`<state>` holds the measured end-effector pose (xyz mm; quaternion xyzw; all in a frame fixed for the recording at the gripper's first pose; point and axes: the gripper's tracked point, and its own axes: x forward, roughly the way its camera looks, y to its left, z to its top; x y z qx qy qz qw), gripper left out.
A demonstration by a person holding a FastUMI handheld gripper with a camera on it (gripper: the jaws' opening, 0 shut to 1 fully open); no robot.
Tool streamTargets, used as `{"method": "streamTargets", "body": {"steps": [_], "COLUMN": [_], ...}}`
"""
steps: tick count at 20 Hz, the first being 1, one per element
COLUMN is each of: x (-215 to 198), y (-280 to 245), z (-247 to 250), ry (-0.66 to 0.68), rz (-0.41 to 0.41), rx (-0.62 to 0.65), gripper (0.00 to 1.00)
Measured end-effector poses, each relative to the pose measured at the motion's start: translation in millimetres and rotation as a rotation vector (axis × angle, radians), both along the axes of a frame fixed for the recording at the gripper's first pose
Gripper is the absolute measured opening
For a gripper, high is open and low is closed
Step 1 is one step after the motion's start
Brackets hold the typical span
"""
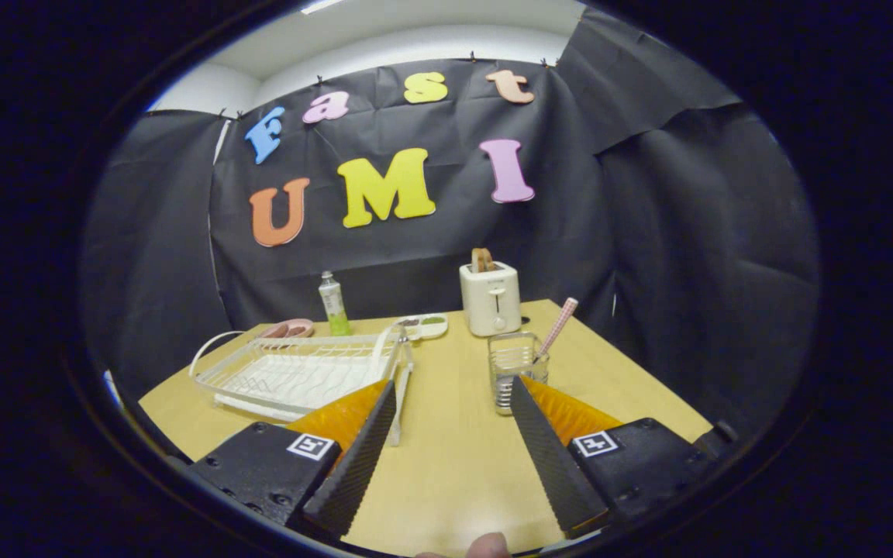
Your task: Take the plate from the dish rack, then take the spoon from the basket and place it into the plate.
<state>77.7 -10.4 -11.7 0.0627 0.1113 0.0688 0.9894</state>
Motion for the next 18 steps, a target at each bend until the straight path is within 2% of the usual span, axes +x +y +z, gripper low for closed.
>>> {"method": "streamTargets", "body": {"steps": [3, 11, 13, 18], "x": [22, 106, 126, 163], "y": [-28, -86, -90, -91], "z": [4, -5, -9, -25], "ry": [-0.034, -0.062, -0.052, -0.005], "rz": [-0.006, -0.014, -0.001, 0.031], "rx": [-0.041, -0.027, -0.015, 0.06], "gripper": [0.97, 0.96, 0.95, 0.84]}}
